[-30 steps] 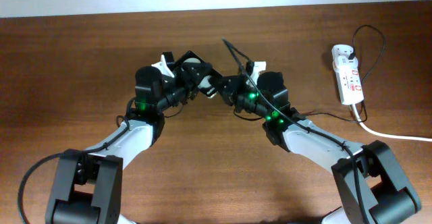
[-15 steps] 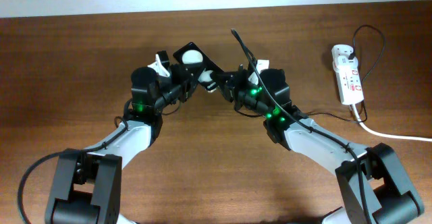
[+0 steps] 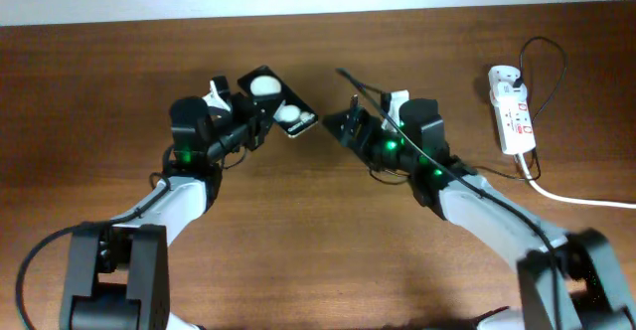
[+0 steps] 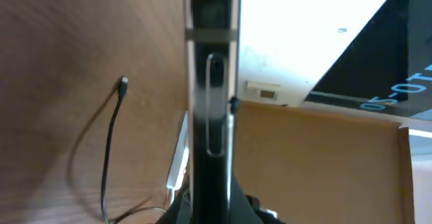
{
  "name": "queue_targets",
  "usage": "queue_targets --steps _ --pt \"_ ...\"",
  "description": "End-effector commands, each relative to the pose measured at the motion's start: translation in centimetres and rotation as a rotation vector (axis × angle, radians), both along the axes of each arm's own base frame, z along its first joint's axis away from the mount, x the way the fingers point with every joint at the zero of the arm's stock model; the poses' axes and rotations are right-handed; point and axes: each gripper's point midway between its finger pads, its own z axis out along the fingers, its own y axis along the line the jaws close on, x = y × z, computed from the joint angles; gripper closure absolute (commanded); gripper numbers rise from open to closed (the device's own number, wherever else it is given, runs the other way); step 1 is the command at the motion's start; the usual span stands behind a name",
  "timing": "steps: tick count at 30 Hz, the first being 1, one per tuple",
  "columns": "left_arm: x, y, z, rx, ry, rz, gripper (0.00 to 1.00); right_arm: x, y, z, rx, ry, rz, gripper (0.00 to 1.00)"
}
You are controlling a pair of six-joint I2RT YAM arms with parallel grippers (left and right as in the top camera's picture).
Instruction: Plug charger to phone and switch on socket
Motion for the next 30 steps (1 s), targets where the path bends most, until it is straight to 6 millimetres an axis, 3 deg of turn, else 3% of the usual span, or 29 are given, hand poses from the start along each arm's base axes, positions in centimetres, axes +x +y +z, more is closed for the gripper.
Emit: queue_targets --steps 1,7,12,18,25,30 --pt "-0.9 -0.6 1.3 -0.027 -0.006 -0.081 1.00 -1.4 -2.4 1.2 -0.216 -0.132 0.026 0.01" --pt "-2.1 -2.2 -0.3 -0.006 0.060 -0.129 1.00 -5.6 -8.4 -0.1 -0.548 -0.049 -0.042 0.01" --pt "-3.0 -4.6 -2.0 -0.034 0.119 -0.238 1.00 -8.1 -11.8 -2.7 -0.719 0.088 -0.078 0.01" --pt "-2.3 -6.9 -3.2 -0.188 0.307 -0.407 1.00 -9.2 -12.9 -3.6 -0.788 0.132 -0.062 0.01" --pt "-2.6 -7.2 -3.2 -0.355 0.621 -0.376 1.00 -10.2 -13.3 -4.2 -0.809 0.178 -0.047 0.01" --pt "-3.0 -7.3 -3.0 -0.386 0.683 -0.380 1.00 -10.6 -13.4 -4.5 -0.816 0.196 -0.039 0.01"
